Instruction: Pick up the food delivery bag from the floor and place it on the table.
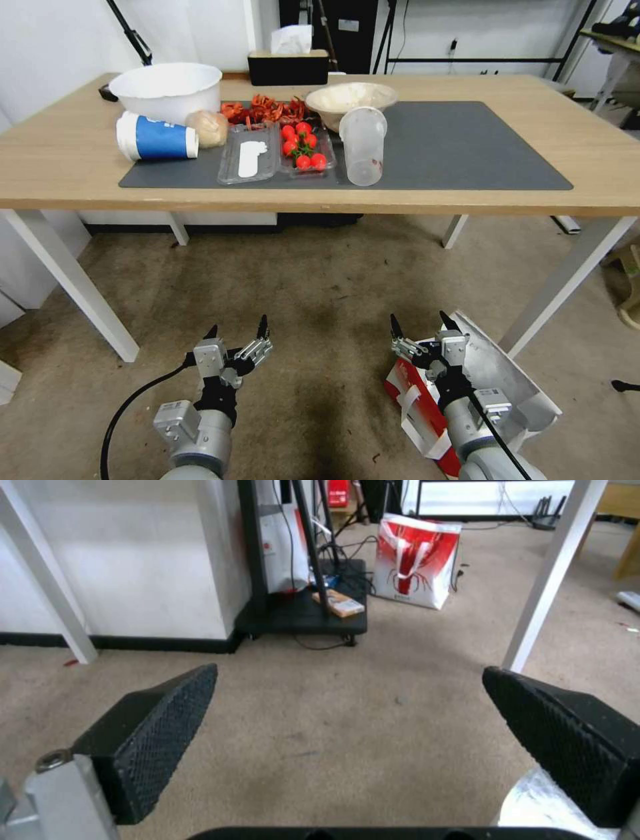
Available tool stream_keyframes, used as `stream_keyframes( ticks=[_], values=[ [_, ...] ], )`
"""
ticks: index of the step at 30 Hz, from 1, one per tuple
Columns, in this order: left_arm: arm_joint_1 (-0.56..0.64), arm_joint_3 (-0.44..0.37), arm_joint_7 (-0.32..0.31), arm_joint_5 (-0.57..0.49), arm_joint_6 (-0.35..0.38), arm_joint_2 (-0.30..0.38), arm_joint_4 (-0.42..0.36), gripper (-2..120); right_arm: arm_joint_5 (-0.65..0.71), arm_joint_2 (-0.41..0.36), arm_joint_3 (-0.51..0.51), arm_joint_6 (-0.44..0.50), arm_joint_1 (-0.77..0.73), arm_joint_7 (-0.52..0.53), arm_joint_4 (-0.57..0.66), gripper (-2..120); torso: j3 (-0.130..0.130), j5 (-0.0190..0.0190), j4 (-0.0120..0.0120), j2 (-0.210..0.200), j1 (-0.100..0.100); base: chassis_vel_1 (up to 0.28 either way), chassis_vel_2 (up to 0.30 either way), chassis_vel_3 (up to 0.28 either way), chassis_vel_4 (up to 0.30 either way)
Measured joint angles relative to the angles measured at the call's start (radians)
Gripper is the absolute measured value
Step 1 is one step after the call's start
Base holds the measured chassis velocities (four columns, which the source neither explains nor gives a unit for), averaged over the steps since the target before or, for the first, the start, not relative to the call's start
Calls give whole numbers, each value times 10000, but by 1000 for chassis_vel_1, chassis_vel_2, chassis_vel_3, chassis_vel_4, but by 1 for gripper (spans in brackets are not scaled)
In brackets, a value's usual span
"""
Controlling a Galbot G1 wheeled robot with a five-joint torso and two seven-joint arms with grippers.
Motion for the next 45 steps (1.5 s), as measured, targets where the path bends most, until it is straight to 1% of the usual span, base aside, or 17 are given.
stream_keyframes(
  ticks=[3, 8, 11, 16, 21, 23, 24, 35, 37, 39, 40, 43, 45],
  values=[
    [-1, -4, 24, 29, 2, 1, 9, 100, 0, 2, 4, 0, 2, 0, 1, 100, -124, 0, 0, -176, -51, 0, 0, 0, 0],
    [-6, -14, 56, 50, 2, 10, 24, 100, -1, 4, 5, 0, 4, 0, 1, 100, -214, 0, 0, -309, -94, 0, 0, 0, 0],
    [-16, -19, 65, 64, 2, 13, 51, 100, 0, 9, 5, 2, 13, 0, -4, 100, -356, 0, 0, -491, -132, 0, 0, 0, 0],
    [-20, -21, 76, 75, 6, 7, 78, 100, 5, -4, 11, 3, 41, 0, -33, 100, -500, 0, 0, -696, -192, 0, 0, 0, 0],
    [-22, -21, 80, 83, 12, 6, 93, 100, 9, -6, 14, 2, 53, 1, -52, 100, -614, 0, 0, -841, -224, 0, 0, 0, 0],
    [-26, -24, 81, 91, 13, 5, 99, 100, 11, -6, 12, 3, 67, 3, -74, 100, -709, 0, 0, -957, -246, 0, 0, 0, 0],
    [-26, -24, 81, 91, 13, 5, 99, 100, 11, -6, 12, 3, 67, 3, -74, 100, -709, 0, 0, -957, -246, 0, 0, 0, 0],
    [-60, 1, 98, 206, 29, -77, 100, 100, 16, -31, -3, 3, 107, 6, -120, 100, -1086, 0, 0, -1432, -341, 0, 0, 0, 0],
    [-58, 5, 98, 219, 30, -91, 92, 100, 16, -32, -12, 3, 115, 6, -129, 100, -1102, 0, 0, -1454, -348, 0, 0, 0, 0],
    [-34, 7, 98, 247, 31, -106, 84, 100, 12, -23, -29, 3, 120, 6, -147, 100, -1200, 0, 0, -1587, -385, 0, 0, 0, 0],
    [-34, 7, 98, 247, 31, -106, 84, 100, 12, -23, -29, 3, 120, 6, -147, 100, -1200, 0, 0, -1587, -385, 0, 0, 0, 0],
    [-15, -8, 101, 249, 23, -82, 84, 100, 11, -26, -23, 5, 91, 4, -146, 100, -1353, 1, 0, -1747, -393, 0, 0, 0, 0],
    [-14, -12, 102, 249, 20, -82, 84, 100, 11, -29, -16, 6, 88, 4, -142, 100, -1397, 0, 0, -1795, -396, 0, 0, 0, 0]
  ],
)
